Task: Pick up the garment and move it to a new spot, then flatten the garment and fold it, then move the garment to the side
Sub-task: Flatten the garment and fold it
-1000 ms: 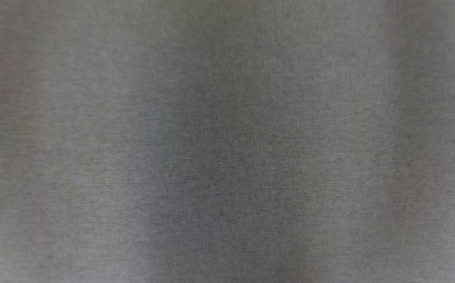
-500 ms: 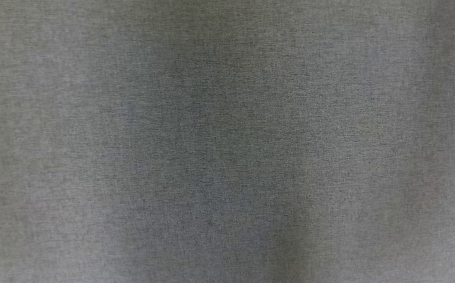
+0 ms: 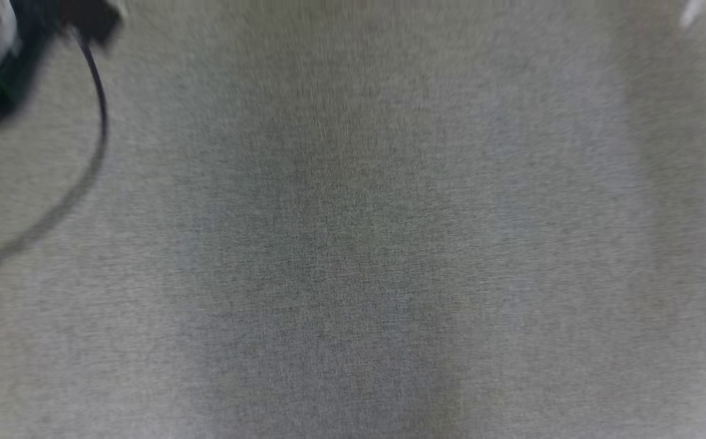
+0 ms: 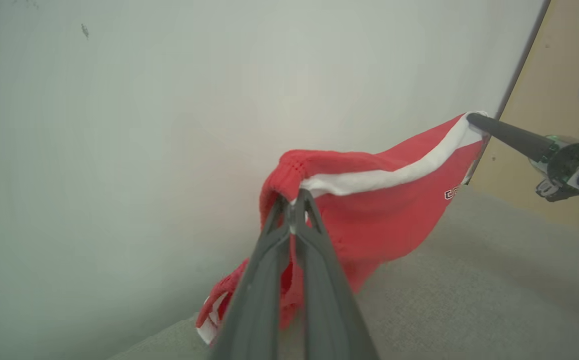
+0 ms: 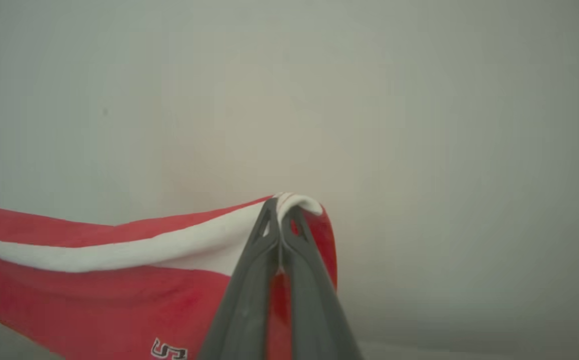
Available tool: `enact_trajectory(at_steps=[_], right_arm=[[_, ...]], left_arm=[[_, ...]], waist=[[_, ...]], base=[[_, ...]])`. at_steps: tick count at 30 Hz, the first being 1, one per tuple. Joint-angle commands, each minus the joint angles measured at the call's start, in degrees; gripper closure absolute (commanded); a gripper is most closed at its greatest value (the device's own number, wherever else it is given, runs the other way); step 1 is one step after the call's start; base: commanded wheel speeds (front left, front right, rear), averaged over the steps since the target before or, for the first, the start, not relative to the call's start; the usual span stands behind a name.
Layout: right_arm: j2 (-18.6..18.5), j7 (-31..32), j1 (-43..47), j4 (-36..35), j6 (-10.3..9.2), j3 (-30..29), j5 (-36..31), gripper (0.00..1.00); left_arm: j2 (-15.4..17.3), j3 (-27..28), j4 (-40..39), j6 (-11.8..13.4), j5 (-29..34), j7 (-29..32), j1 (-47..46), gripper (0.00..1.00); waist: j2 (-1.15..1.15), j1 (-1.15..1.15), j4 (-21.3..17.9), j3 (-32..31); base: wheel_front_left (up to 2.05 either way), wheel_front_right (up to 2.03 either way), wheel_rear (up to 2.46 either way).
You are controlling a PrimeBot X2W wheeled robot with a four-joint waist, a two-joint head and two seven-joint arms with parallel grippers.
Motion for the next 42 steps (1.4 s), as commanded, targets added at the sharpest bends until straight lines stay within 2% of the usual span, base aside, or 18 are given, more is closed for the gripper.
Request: enact_trajectory(at_steps=[1, 5, 7, 11, 16, 21, 32, 42], right_arm=[[-0.32, -0.33, 3.11, -1.72, 0.07, -0.95, -0.2, 1.0], [-0.15, -0.31, 15.87, -7.41, 0.07, -4.44, -2.19, 1.0], [0.29, -0.24, 24.83, -11.08, 0.07, -6.17, -3.88, 1.0], [1.42, -0.23, 36.19, -14.24, 0.07, -8.3, -6.11, 1.0], [2.34, -0.22, 47.72, -17.16, 0.07, -10.17, -7.51, 1.0], [2.62, 0.07, 57.59, -19.74, 0.07, -11.4, -7.61, 1.0], [2.35, 3.18, 75.22, -26.9, 0.07, -15.71, -9.0, 1.0], [4.4, 7.75, 88.88, -33.07, 0.07, -22.16, -9.96, 1.0]], left_arm=[[0.41, 1.92, -1.54, 0.15, 0.56, -0.27, 3.29, 1.0], [0.28, 4.75, -5.61, 0.66, 3.97, -0.26, 15.24, 1.0], [0.13, 7.38, -8.05, 1.95, 6.13, -0.27, 23.06, 1.0], [-0.35, 10.29, -11.2, 2.35, 8.67, -0.28, 33.65, 1.0], [-0.54, 10.35, -12.81, 2.36, 12.87, -0.28, 45.12, 1.0], [-1.57, 11.0, -12.96, 2.18, 14.46, -0.28, 54.97, 1.0], [-3.89, 12.87, -12.69, 1.46, 18.0, -0.29, 69.38, 1.0], [-5.49, 14.41, -11.47, 0.59, 20.44, -0.29, 77.17, 1.0]], waist=[[-0.01, 0.01, 0.08, -5.02], [-0.01, 0.01, 0.54, -9.12], [-0.01, 0.01, 0.45, -11.97], [-0.01, 0.01, 0.05, -15.09], [-0.01, 0.01, -0.46, -18.61], [-0.01, 0.01, -0.41, -22.02], [-0.01, 0.01, 1.69, -27.7], [-0.01, 0.01, 3.36, -30.81]], base=[[0.0, 0.0, 0.0], [0.0, 0.0, 0.0], [0.0, 0.0, 0.0], [0.0, 0.0, 0.0], [0.0, 0.0, 0.0], [0.0, 0.0, 0.0], [0.0, 0.0, 0.0], [0.0, 0.0, 0.0]])
